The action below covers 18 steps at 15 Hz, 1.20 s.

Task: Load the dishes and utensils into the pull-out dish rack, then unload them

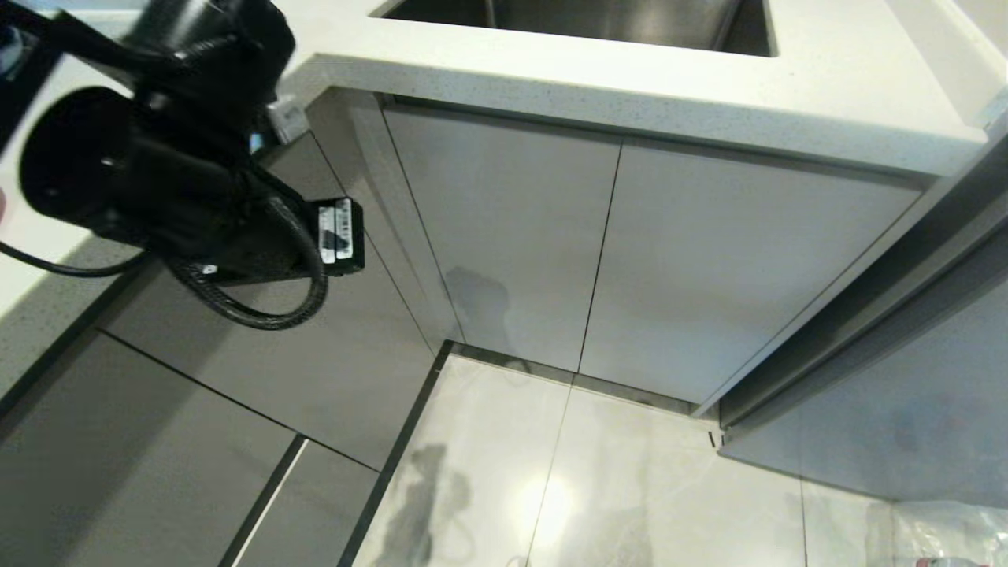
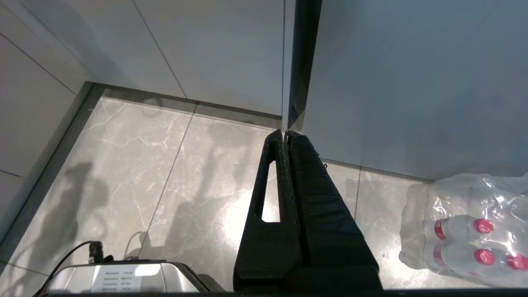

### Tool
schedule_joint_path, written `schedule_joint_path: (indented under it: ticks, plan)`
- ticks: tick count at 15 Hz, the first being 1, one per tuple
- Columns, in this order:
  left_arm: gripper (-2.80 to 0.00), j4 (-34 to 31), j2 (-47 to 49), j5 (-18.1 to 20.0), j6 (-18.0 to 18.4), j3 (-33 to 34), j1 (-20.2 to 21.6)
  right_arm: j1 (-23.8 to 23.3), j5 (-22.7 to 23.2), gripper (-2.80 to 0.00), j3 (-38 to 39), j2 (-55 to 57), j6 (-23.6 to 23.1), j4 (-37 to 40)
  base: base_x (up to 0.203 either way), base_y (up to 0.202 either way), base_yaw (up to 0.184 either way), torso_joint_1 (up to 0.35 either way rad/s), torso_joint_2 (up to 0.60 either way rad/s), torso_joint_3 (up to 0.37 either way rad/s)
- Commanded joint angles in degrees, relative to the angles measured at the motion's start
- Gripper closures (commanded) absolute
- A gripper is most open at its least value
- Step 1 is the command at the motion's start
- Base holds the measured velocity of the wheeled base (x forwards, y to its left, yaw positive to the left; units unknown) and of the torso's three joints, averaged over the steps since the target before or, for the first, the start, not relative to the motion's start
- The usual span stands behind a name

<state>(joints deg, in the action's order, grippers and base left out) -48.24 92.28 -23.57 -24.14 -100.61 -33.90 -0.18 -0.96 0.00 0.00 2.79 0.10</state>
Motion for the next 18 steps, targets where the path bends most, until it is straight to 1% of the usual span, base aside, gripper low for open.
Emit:
schedule_joint_path:
  ticks: [1, 3, 4, 5, 6, 8, 9, 10, 13, 16, 18]
  plan:
    - [0.0, -0.4, -7.4, 6.8, -0.3, 0.0, -0.2, 0.0, 0.0, 0.0, 0.1, 0.0, 0.0, 0.0, 0.0, 0.0, 0.0, 0.0, 0.0, 0.0]
    - [0.0, -1.5, -15.7, 13.5, -0.8, 0.9, -0.2, 0.0, 0.0, 0.0, 0.1, 0.0, 0.0, 0.0, 0.0, 0.0, 0.0, 0.0, 0.0, 0.0]
    - [0.0, -2.2, -20.1, 16.2, -1.6, 1.3, 0.3, 0.0, 0.0, 0.0, 0.1, 0.0, 0.0, 0.0, 0.0, 0.0, 0.0, 0.0, 0.0, 0.0]
    - [0.0, -2.9, -23.9, 18.0, -2.2, 1.9, 1.5, 0.0, 0.0, 0.0, 0.1, 0.0, 0.0, 0.0, 0.0, 0.0, 0.0, 0.0, 0.0, 0.0]
    - [0.0, -3.3, -27.7, 19.2, -2.4, 3.0, 3.7, 0.0, 0.0, 0.0, 0.1, 0.0, 0.0, 0.0, 0.0, 0.0, 0.0, 0.0, 0.0, 0.0]
    - [0.0, -3.8, -34.8, 20.4, -1.5, 5.9, 10.9, 0.0, 0.0, 0.0, 0.1, 0.0, 0.0, 0.0, 0.0, 0.0, 0.0, 0.0, 0.0, 0.0]
    - [0.0, -3.9, -38.0, 20.6, -0.1, 7.8, 13.9, 0.0, 0.0, 0.0, 0.1, 0.0, 0.0, 0.0, 0.0, 0.0, 0.0, 0.0, 0.0, 0.0]
    - [0.0, -3.9, -42.4, 20.7, 1.8, 10.4, 16.0, 0.0, 0.0, 0.0, 0.1, 0.0, 0.0, 0.0, 0.0, 0.0, 0.0, 0.0, 0.0, 0.0]
    - [0.0, -2.7, -56.4, 20.8, 9.3, 20.9, 20.6, 0.0, 0.0, 0.0, 0.1, 0.0, 0.0, 0.0, 0.0, 0.0, 0.0, 0.0, 0.0, 0.0]
    - [0.0, 2.7, -68.3, 21.0, 17.0, 36.7, 24.6, 0.0, 0.0, 0.0, 0.1, 0.0, 0.0, 0.0, 0.0, 0.0, 0.0, 0.0, 0.0, 0.0]
    - [0.0, 6.3, -74.2, 21.2, 19.9, 46.8, 28.4, 0.0, 0.0, 0.0, 0.1, 0.0, 0.0, 0.0, 0.0, 0.0, 0.0, 0.0, 0.0, 0.0]
